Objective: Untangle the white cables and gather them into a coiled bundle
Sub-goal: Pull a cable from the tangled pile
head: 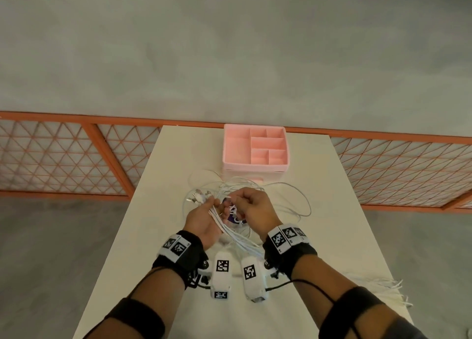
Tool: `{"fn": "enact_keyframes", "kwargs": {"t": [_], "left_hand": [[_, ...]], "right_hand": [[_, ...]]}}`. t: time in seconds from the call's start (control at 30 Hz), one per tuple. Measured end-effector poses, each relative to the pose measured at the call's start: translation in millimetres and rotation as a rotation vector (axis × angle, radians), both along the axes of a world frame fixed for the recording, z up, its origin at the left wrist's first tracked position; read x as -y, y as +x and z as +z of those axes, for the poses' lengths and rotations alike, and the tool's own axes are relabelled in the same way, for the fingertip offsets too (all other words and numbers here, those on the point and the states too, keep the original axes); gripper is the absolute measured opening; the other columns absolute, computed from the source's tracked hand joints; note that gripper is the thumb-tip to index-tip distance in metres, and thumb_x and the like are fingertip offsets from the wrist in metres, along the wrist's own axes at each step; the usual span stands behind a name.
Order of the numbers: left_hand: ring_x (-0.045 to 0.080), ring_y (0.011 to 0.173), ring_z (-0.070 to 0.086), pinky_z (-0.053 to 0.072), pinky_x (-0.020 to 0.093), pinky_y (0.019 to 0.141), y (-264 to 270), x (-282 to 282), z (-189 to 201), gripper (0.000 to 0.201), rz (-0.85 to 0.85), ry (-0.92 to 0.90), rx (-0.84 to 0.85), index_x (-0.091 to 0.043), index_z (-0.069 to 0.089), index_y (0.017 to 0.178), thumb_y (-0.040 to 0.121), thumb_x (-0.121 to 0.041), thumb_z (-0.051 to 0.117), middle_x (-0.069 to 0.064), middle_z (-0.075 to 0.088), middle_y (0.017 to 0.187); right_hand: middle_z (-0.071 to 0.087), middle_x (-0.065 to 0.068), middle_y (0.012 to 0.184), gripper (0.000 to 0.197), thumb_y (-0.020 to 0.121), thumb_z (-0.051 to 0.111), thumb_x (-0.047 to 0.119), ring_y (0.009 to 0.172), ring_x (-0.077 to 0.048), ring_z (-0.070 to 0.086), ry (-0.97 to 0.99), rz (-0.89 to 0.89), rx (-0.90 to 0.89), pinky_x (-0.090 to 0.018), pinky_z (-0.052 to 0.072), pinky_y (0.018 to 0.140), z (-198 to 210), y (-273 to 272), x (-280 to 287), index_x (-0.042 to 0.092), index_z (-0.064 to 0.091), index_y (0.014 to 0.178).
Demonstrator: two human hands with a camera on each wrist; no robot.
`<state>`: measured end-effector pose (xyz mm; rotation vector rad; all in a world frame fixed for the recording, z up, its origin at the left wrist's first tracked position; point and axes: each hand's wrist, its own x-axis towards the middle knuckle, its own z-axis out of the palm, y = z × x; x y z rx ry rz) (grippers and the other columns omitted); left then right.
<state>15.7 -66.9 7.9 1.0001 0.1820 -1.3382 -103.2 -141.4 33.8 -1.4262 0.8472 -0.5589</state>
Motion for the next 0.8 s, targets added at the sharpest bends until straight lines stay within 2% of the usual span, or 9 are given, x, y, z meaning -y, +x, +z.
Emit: {"fn": "enact_keyframes", "kwargs": {"t": [0.1, 0.2, 0.33, 0.4, 0.5, 0.6, 0.7, 0.77, 0.8], "left_hand": [[0.015, 0.055, 0.057, 0.048, 0.028, 0.05, 5.7, 11.3, 8.8, 0.037, 0.033, -0.05, -0.065, -0.009, 0.057, 0.084, 0.107, -0.029, 0.037, 0.005, 0.063, 0.069], [0.011, 0.05, 0.049, 0.041, 0.027, 0.055, 10.4, 20.1, 7.8, 0.031, 0.043, -0.05, -0.047, -0.011, 0.057, 0.088, 0.107, -0.028, 0.039, -0.003, 0.056, 0.063], [0.009, 0.047, 0.045, 0.036, 0.026, 0.062, 11.8, 24.6, 6.5, 0.03, 0.035, -0.081, -0.013, -0.011, 0.057, 0.088, 0.107, -0.026, 0.039, -0.006, 0.05, 0.057], [0.01, 0.049, 0.047, 0.038, 0.027, 0.062, 12.3, 25.7, 7.1, 0.029, 0.037, -0.081, 0.028, -0.011, 0.059, 0.088, 0.106, -0.024, 0.041, -0.005, 0.052, 0.058], [0.01, 0.05, 0.05, 0.043, 0.028, 0.058, 7.4, 25.7, 10.3, 0.026, -0.002, -0.09, 0.139, -0.009, 0.061, 0.09, 0.105, -0.022, 0.045, -0.003, 0.054, 0.06], [0.009, 0.049, 0.045, 0.042, 0.025, 0.052, -5.7, 22.6, 19.5, 0.026, -0.075, -0.179, 0.275, -0.006, 0.062, 0.092, 0.105, -0.021, 0.045, -0.003, 0.049, 0.059], [0.008, 0.048, 0.04, 0.04, 0.023, 0.048, -14.5, 18.7, 31.4, 0.026, -0.137, -0.274, 0.364, -0.004, 0.061, 0.093, 0.105, -0.018, 0.043, -0.003, 0.043, 0.058], [0.008, 0.048, 0.038, 0.039, 0.023, 0.048, -19.1, 17.1, 37.3, 0.025, -0.175, -0.317, 0.401, -0.002, 0.06, 0.093, 0.105, -0.016, 0.043, -0.003, 0.041, 0.056], [0.008, 0.047, 0.038, 0.038, 0.023, 0.048, -22.0, 15.8, 39.7, 0.025, -0.193, -0.325, 0.421, -0.002, 0.06, 0.092, 0.104, -0.015, 0.043, -0.003, 0.04, 0.056]], "right_hand": [[0.06, -0.002, 0.061, 0.019, 0.092, 0.064, 0.005, 0.05, -0.013, 0.046, -0.036, 0.119, 0.001, -0.027, 0.04, 0.052, -6.8, -17.7, -9.1, 0.017, 0.072, 0.079], [0.055, -0.004, 0.058, 0.03, 0.09, 0.064, 0.002, 0.053, -0.018, 0.044, -0.074, 0.217, -0.059, -0.026, 0.038, 0.052, -15.0, -38.1, -11.2, 0.026, 0.074, 0.075], [0.056, -0.005, 0.058, 0.016, 0.084, 0.069, 0.005, 0.052, -0.017, 0.045, -0.08, 0.303, -0.146, -0.025, 0.04, 0.053, -14.6, -66.5, -5.7, 0.018, 0.073, 0.076], [0.059, 0.005, 0.055, 0.014, 0.082, 0.068, 0.001, 0.051, -0.011, 0.049, -0.069, 0.376, -0.211, -0.023, 0.041, 0.055, -12.7, -81.0, -2.1, 0.012, 0.071, 0.075], [0.058, 0.013, 0.05, 0.023, 0.082, 0.064, -0.002, 0.049, -0.002, 0.05, -0.096, 0.384, -0.35, -0.025, 0.043, 0.06, -16.9, -96.5, 6.3, 0.017, 0.066, 0.069], [0.063, 0.012, 0.061, 0.022, 0.084, 0.061, 0.006, 0.057, -0.002, 0.055, -0.164, 0.293, -0.445, -0.03, 0.05, 0.068, -23.3, -98.5, 13.0, 0.021, 0.066, 0.069], [0.07, 0.003, 0.072, 0.02, 0.091, 0.059, 0.024, 0.068, -0.011, 0.063, -0.192, 0.164, -0.414, -0.037, 0.054, 0.078, -19.8, -84.6, 15.5, 0.016, 0.072, 0.077], [0.074, -0.007, 0.081, 0.04, 0.094, 0.054, 0.042, 0.074, -0.021, 0.065, -0.147, 0.095, -0.373, -0.046, 0.053, 0.083, -10.7, -66.2, 17.5, 0.009, 0.073, 0.085], [0.075, -0.009, 0.084, 0.047, 0.096, 0.05, 0.047, 0.077, -0.024, 0.067, -0.079, 0.066, -0.333, -0.045, 0.053, 0.082, -5.1, -55.6, 18.7, 0.008, 0.073, 0.089]]}}
